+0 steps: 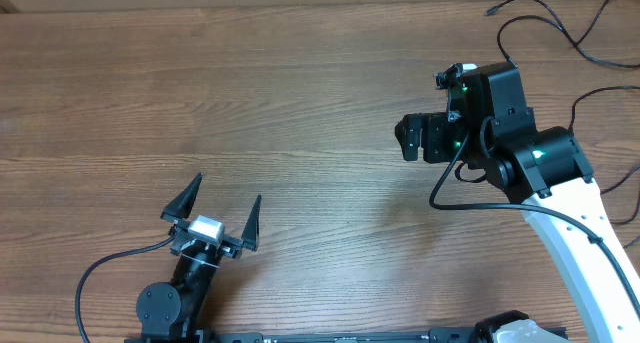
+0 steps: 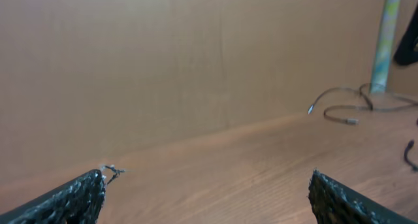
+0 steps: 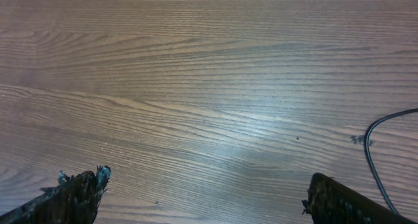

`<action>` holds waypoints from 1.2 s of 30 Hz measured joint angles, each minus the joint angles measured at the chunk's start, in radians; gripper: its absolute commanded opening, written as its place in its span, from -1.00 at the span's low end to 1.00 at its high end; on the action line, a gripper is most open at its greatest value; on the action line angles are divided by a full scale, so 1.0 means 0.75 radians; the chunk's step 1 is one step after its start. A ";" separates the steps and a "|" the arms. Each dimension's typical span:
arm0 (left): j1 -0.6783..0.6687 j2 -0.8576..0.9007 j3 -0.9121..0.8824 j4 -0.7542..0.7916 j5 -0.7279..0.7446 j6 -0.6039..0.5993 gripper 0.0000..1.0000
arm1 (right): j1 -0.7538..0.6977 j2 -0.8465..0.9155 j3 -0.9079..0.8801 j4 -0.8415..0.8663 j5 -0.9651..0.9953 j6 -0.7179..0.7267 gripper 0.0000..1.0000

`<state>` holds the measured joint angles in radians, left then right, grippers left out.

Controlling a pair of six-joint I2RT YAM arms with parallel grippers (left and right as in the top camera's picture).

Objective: Untangle cables

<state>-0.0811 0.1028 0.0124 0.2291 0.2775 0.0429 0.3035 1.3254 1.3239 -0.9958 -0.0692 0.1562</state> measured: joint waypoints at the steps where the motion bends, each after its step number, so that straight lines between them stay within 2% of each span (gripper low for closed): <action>1: 0.008 -0.015 -0.004 -0.022 0.000 -0.004 0.99 | 0.001 0.000 0.000 -0.001 -0.001 0.000 1.00; 11: 0.042 -0.117 -0.005 -0.375 -0.075 -0.019 0.99 | 0.000 0.000 0.000 -0.001 -0.001 0.000 1.00; 23: 0.042 -0.119 -0.005 -0.395 -0.208 -0.018 0.99 | 0.000 0.000 0.000 -0.001 -0.001 0.001 1.00; 36: 0.042 -0.119 -0.005 -0.395 -0.217 -0.018 0.99 | 0.001 0.000 0.000 -0.001 -0.001 0.000 1.00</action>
<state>-0.0498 0.0139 0.0090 -0.0673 0.1146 0.0292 0.3038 1.3254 1.3239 -0.9962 -0.0696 0.1562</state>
